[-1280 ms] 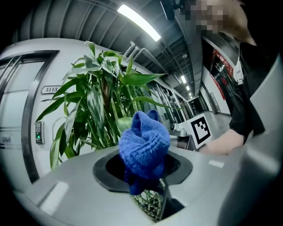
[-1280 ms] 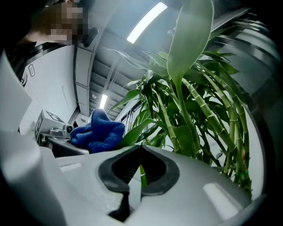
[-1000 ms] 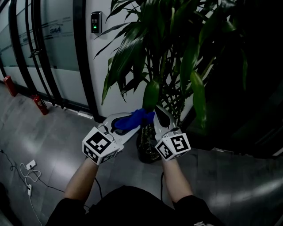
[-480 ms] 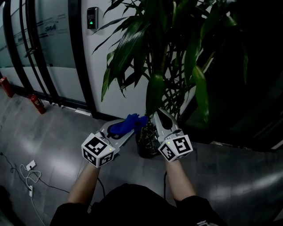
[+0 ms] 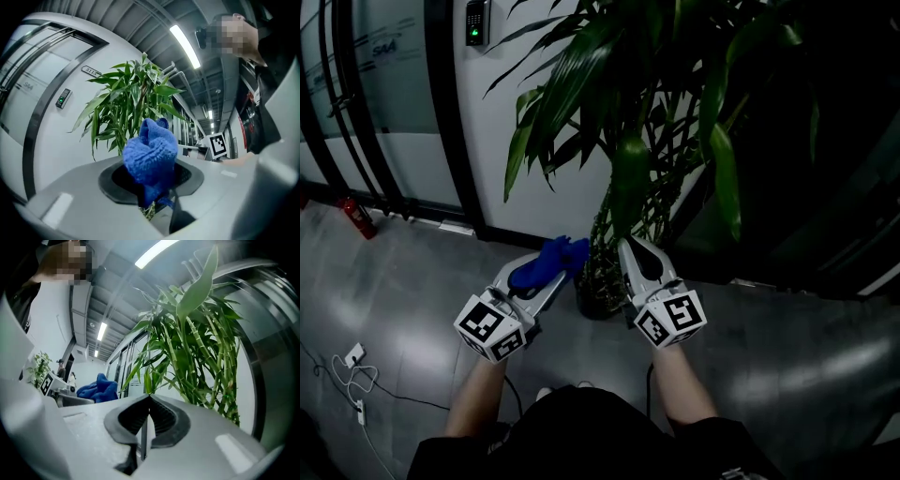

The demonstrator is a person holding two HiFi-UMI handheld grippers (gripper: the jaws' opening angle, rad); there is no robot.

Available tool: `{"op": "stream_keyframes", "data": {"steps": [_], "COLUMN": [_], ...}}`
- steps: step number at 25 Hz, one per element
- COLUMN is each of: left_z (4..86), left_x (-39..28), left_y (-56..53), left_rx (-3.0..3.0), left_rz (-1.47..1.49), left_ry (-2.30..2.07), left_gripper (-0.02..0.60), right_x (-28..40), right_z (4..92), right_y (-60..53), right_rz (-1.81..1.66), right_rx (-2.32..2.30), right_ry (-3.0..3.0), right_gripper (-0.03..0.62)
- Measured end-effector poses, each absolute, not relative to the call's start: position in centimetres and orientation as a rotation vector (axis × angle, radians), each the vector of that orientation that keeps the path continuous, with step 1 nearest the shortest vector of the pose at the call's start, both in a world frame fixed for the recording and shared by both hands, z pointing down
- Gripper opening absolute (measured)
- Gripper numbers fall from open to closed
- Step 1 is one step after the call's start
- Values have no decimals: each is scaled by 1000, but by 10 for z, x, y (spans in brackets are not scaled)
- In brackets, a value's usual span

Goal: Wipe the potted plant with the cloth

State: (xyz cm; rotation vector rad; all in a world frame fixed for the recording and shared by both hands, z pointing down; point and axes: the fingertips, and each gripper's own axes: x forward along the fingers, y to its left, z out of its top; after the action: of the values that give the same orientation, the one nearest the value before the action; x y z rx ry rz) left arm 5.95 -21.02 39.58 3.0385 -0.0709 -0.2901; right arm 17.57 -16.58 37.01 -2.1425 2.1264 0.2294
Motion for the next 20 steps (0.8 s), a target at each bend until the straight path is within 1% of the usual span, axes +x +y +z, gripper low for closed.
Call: {"op": "stream_keyframes", "data": {"steps": [7, 11, 16, 20], "left_z": [419, 420, 408, 398], "left_x": [47, 52, 72, 102], "left_y": [-191, -188, -156, -129], "left_rx": [2942, 2912, 2985, 2995], "left_rz": [-362, -386, -375, -433], "left_ry": [5, -55, -117, -280], "left_gripper": [153, 153, 153, 153], "right_x": [157, 163, 196, 235], "right_z": [427, 425, 420, 409], "right_y": [-131, -115, -101, -74], "right_rz": [83, 82, 83, 150], "right_rx": [-2243, -2232, -2123, -2010], "right_ry": [2218, 2188, 2183, 2220], "right_gripper": [3, 3, 3, 3]}}
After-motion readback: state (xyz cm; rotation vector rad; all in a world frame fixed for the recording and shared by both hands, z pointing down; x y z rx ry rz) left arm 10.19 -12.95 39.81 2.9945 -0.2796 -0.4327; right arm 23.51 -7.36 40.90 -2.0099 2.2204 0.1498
